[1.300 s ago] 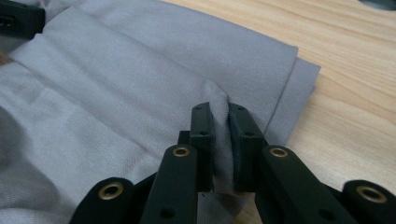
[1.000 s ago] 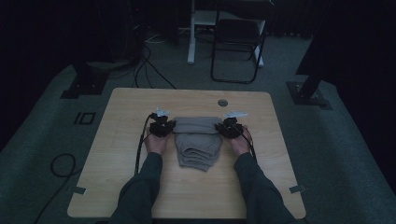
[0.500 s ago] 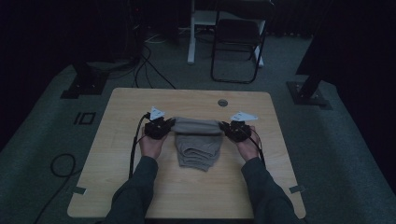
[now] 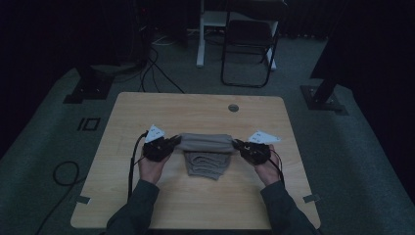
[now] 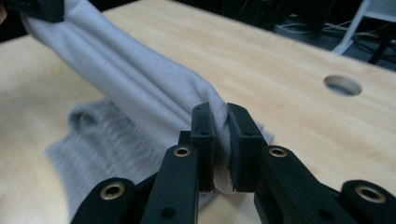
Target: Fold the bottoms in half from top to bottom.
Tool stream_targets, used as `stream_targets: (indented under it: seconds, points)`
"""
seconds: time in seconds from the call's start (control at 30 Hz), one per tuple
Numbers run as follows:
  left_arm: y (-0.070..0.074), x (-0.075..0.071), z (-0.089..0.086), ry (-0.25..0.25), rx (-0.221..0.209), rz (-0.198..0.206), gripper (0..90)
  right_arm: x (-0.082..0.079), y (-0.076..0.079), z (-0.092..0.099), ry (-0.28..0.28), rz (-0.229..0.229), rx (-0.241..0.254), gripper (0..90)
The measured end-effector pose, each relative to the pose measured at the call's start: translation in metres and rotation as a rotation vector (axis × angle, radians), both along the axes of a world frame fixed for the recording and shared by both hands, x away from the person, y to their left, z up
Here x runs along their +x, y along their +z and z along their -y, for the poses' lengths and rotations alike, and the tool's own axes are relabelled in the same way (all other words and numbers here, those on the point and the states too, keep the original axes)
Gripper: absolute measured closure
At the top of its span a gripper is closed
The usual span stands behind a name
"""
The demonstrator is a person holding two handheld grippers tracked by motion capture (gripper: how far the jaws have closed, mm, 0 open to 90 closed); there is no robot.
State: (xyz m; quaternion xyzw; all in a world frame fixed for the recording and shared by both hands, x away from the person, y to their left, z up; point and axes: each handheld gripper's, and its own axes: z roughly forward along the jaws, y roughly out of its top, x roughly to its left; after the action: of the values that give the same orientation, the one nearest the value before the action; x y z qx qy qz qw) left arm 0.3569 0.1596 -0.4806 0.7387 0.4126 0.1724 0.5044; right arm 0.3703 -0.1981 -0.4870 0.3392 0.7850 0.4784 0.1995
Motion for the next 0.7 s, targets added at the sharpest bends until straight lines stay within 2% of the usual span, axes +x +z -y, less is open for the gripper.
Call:
stream_targets:
  seconds: [0.1,0.13,0.17,0.2,0.23,0.27,0.33,0.4,0.57,0.7]
  points:
    - [-0.013,-0.01,0.002,-0.032,0.02,-0.028,84.3,-0.008,-0.009,0.003,0.021,-0.028,-0.013,82.0]
    - [-0.017,-0.012,0.001,-0.052,0.008,-0.044,82.2,-0.009,-0.012,0.003,0.045,-0.049,-0.025,79.1]
    - [-0.021,-0.012,0.0,-0.076,0.0,-0.069,77.3,-0.01,-0.015,0.003,0.081,-0.076,-0.046,74.5]
    - [-0.023,-0.011,0.0,-0.075,0.014,-0.076,70.6,-0.011,-0.018,0.003,0.099,-0.078,-0.067,69.8]
    - [-0.022,-0.01,0.0,-0.066,0.03,-0.063,67.3,-0.011,-0.019,0.004,0.114,-0.075,-0.065,64.9]
    - [-0.02,-0.008,-0.002,-0.059,0.02,-0.059,66.1,-0.011,-0.019,0.005,0.118,-0.077,-0.045,60.0]
    - [-0.014,-0.001,-0.004,-0.037,-0.001,-0.052,64.2,-0.008,-0.015,0.007,0.078,-0.065,-0.018,56.5]
    - [-0.011,0.006,-0.002,-0.016,0.018,-0.056,64.1,-0.003,-0.011,0.007,0.046,-0.063,-0.005,55.6]
    - [-0.018,0.02,0.006,-0.005,0.062,-0.095,63.3,0.008,-0.016,-0.005,0.004,-0.087,-0.033,54.5]
    - [-0.027,0.019,0.011,-0.017,0.076,-0.125,62.2,0.012,-0.028,-0.016,0.007,-0.121,-0.06,52.9]
